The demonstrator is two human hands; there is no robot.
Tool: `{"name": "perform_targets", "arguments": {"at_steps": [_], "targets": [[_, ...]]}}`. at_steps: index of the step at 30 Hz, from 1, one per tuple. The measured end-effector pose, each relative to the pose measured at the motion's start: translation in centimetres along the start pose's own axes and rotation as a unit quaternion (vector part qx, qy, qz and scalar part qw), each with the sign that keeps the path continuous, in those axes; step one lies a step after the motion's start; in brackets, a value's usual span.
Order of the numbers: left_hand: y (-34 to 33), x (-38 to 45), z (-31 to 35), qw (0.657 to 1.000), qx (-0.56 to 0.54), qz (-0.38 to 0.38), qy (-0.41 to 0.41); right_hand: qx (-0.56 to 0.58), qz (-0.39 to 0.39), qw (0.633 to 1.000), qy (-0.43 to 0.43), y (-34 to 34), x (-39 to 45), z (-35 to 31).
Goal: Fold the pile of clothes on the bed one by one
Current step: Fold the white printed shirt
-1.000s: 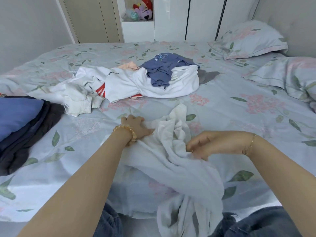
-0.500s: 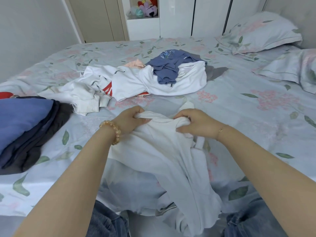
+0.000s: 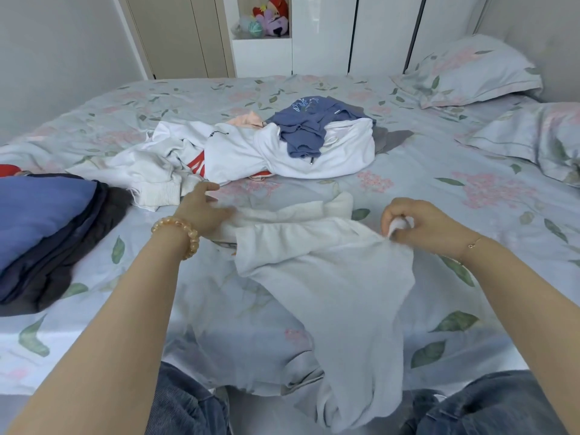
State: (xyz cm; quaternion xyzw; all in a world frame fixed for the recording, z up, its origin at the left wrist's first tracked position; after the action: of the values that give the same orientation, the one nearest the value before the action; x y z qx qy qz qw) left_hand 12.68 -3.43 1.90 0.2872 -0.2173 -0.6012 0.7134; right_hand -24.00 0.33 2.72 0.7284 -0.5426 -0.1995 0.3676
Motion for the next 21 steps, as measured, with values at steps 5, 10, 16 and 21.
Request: {"name": "perform_targets", "arguments": {"at_steps": [5,10,16,21], "targets": [[-4.3,-4.0,3.7,0.970,0.089,-0.188,-0.122,-0.045,-0.238,0.966,-0.089,-3.5,-2.1,0.4],[-9.6,-10.3,5.9,0.895,0.103,-0.401,-0.164,-0.001,-0.098,0.994,-0.054,-2.4,-0.9,-1.2],[-7.2,-9.2,4.8,0.906,0.038,-0.390,-0.161,-0.005,-0.151,0.980,0.126,-8.5,-0.5,-6.3],[-1.7,-5.3,0.9,0.950,-0.025,-0.297,-0.091,0.027,-0.050,0.995,0.082,-6.1,0.8,-5.8]]}}
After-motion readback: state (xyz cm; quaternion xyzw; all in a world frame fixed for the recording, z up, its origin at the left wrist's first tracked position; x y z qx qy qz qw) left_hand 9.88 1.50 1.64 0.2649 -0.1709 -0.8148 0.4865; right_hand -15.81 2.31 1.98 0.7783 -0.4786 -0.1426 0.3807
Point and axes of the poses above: each hand's wrist, its own x-axis towards the middle knuckle, its own y-axis out of the back of the hand, z = x × y, the point moved 8 cm from there along x, towards the middle knuckle
